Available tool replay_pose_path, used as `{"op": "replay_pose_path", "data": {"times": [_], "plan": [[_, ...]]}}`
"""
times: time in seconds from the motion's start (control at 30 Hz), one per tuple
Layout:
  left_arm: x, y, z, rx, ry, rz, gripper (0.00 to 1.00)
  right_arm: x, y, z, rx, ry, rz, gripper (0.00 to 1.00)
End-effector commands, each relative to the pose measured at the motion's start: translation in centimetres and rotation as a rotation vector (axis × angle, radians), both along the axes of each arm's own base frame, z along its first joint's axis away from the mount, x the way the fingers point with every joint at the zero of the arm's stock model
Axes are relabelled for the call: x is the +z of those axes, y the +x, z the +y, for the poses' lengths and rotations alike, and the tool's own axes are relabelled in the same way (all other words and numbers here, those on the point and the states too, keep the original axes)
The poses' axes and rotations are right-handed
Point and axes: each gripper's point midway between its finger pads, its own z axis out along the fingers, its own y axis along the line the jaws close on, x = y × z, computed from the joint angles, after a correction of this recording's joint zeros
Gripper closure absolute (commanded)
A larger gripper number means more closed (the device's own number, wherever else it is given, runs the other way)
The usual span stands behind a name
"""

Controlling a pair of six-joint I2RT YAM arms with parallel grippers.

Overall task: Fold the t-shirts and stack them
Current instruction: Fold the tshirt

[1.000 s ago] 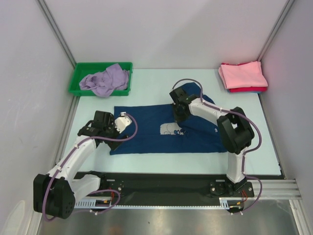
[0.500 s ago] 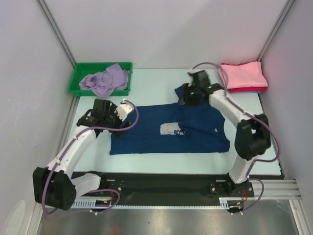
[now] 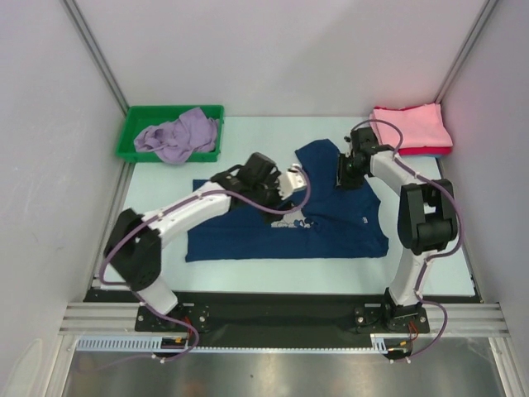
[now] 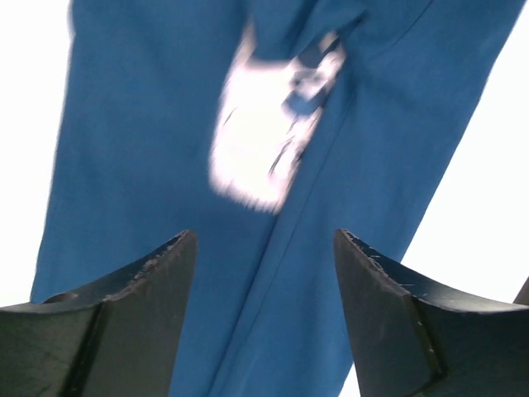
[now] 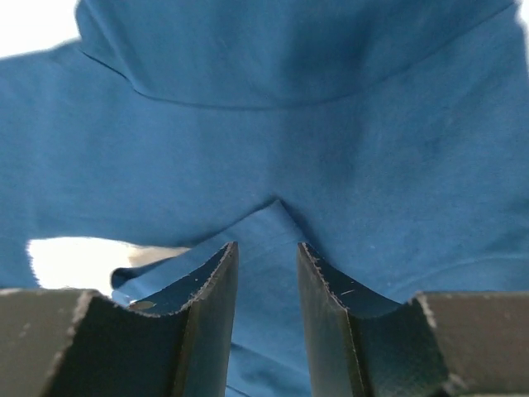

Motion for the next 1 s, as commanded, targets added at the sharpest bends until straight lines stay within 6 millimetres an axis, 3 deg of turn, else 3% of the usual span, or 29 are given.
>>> {"op": "replay_pose_path", "data": {"times": [0.0, 0.07, 0.1, 0.17, 0.2, 0.37, 0.57, 0.6, 0.63, 0.7, 0.8, 0.97], "plan": [[-0.1, 0.6, -4.7, -0.042, -0.040, 0.003, 0.29, -1.6, -0.8, 0.2, 0.048, -0.008, 0.033, 0.60], [-0.3, 0.8, -6.6, -0.065, -0.062, 0.032, 0.31, -2.2, -1.0, 0.0, 0.042, -0.009, 0.044, 0.60], [-2.0, 0.9, -7.3, -0.050, -0.056, 0.086, 0.32, -2.7, -1.3, 0.2, 0.045, -0.001, 0.052, 0.60], [-2.0, 1.4, -8.7, -0.045, -0.092, 0.107, 0.33, -3.3, -1.4, 0.3, 0.048, 0.007, 0.060, 0.60], [-2.9, 1.5, -9.2, -0.030, -0.093, 0.134, 0.33, -3.6, -1.4, 0.5, 0.055, 0.017, 0.064, 0.60], [-3.6, 2.9, -10.8, -0.008, -0.151, 0.123, 0.33, -4.5, -1.4, 0.9, 0.057, 0.035, 0.086, 0.69], [-7.1, 3.5, -11.0, 0.034, -0.104, 0.162, 0.33, -4.9, -0.7, 1.2, 0.041, 0.045, 0.077, 0.79], [-7.3, 3.6, -10.9, 0.038, -0.100, 0.160, 0.33, -5.0, -0.7, 0.7, 0.023, 0.029, 0.085, 0.77], [-7.4, 3.7, -10.9, 0.040, -0.097, 0.153, 0.33, -4.9, -0.5, 0.4, 0.016, 0.011, 0.077, 0.67], [-7.5, 3.9, -10.8, 0.035, -0.092, 0.141, 0.33, -4.2, 0.1, 0.0, 0.012, -0.012, 0.050, 0.61], [-8.1, 4.3, -10.6, 0.040, -0.075, 0.124, 0.34, -3.6, 0.6, 0.0, 0.014, -0.040, 0.019, 0.60], [-8.7, 4.6, -10.5, 0.054, -0.063, 0.123, 0.36, -4.5, 0.7, 0.6, 0.030, -0.094, 0.031, 0.60]]}}
